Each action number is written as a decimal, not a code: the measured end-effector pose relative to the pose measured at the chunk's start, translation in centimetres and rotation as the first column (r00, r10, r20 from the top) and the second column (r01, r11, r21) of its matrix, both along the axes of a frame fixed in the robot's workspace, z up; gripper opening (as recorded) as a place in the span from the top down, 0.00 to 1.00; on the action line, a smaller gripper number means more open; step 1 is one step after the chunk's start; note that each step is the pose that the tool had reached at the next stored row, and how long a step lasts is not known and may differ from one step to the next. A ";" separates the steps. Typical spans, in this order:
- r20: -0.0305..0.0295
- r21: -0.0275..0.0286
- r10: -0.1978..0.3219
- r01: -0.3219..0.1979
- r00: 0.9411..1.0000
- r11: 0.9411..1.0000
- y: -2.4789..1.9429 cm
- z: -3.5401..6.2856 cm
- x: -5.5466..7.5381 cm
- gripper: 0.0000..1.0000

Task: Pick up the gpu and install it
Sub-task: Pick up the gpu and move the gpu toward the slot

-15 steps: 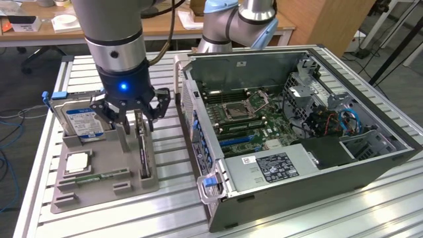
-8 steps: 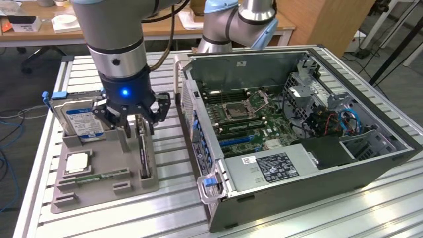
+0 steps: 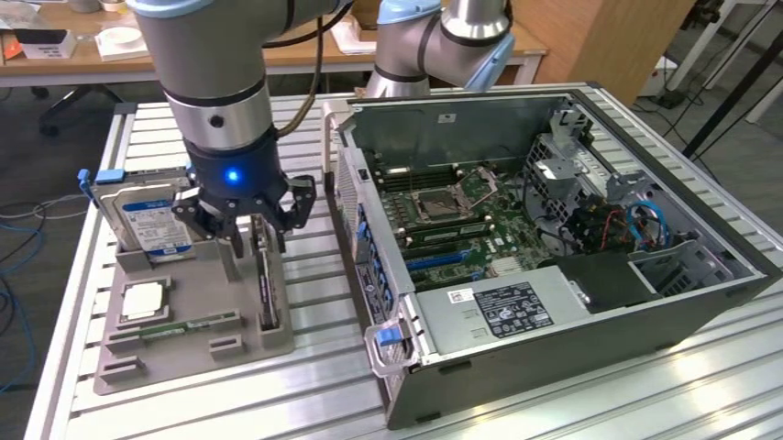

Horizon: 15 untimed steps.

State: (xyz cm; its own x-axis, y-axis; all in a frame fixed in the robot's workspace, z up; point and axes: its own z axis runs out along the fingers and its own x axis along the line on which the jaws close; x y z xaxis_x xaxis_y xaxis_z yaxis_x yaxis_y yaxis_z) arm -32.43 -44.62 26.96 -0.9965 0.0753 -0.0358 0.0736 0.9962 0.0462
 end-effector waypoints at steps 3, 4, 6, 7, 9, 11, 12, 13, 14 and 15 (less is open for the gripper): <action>0.001 0.000 0.000 0.000 1.000 1.000 0.01 -0.55 0.0 0.46; 0.001 0.000 0.000 0.000 1.000 1.000 0.01 -0.74 0.0 0.46; 0.002 0.000 0.000 0.000 1.000 1.000 0.00 -1.10 -0.1 0.46; 0.003 0.000 0.000 0.000 1.000 1.000 0.00 -1.29 -0.1 0.46; 0.003 0.000 0.000 0.000 1.000 1.000 0.00 -1.64 -0.1 0.46; 0.004 0.000 0.000 0.000 1.000 1.000 -0.01 -2.00 -0.2 0.46; 0.004 0.000 0.000 0.000 1.000 1.000 -0.05 -2.16 -0.2 0.46; 0.004 -0.001 0.000 0.000 1.000 1.000 -0.16 -2.29 -0.2 0.46; 0.005 0.000 0.000 0.000 1.000 1.000 -0.26 -2.44 -0.2 0.46; 0.005 0.000 0.000 0.000 1.000 1.000 -0.32 -2.58 -0.2 0.46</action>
